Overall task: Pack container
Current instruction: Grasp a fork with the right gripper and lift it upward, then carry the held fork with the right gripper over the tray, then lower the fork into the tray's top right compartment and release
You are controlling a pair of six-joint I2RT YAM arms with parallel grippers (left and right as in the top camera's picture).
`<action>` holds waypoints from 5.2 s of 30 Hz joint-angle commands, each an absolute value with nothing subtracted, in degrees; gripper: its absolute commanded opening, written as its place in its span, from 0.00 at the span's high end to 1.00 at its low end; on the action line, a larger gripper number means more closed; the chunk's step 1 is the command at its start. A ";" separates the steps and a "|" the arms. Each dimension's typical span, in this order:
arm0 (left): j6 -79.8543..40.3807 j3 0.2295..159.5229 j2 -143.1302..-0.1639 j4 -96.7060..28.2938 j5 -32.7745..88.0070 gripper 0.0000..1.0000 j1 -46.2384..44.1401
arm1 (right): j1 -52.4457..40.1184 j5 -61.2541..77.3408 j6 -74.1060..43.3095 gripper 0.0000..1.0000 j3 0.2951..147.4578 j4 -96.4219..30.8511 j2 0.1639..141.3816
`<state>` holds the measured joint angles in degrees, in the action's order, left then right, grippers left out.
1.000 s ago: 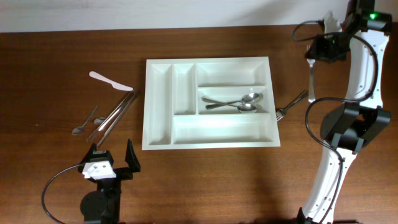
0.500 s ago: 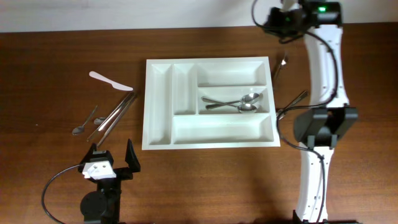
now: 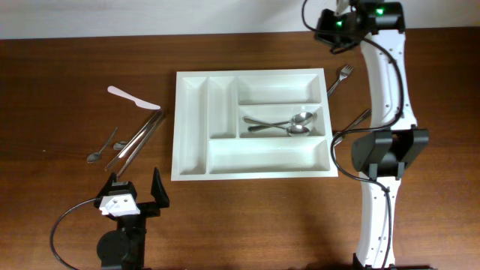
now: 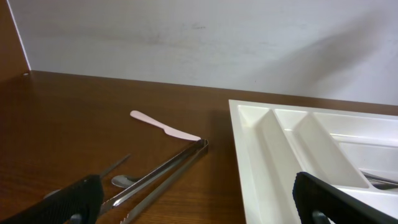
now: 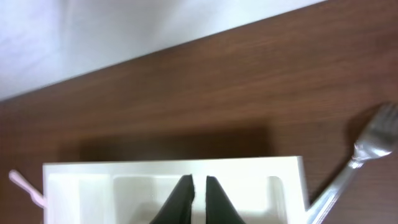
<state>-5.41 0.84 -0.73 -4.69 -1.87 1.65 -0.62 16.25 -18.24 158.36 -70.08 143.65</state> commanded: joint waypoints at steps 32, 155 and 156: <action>-5.69 0.54 -0.40 -4.69 -1.21 0.01 1.93 | 0.89 -18.48 -34.59 0.43 130.65 -50.26 143.87; -5.72 0.54 -0.40 -4.69 -1.21 0.01 1.93 | -8.36 30.33 64.75 0.96 138.98 -66.85 140.31; -5.69 0.54 -0.40 -4.69 -1.23 0.01 1.93 | -8.36 30.37 65.58 0.96 138.45 -66.89 140.88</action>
<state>-5.41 0.84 -0.73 -4.69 -1.87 1.65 -7.84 31.11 60.62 139.59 -66.72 140.53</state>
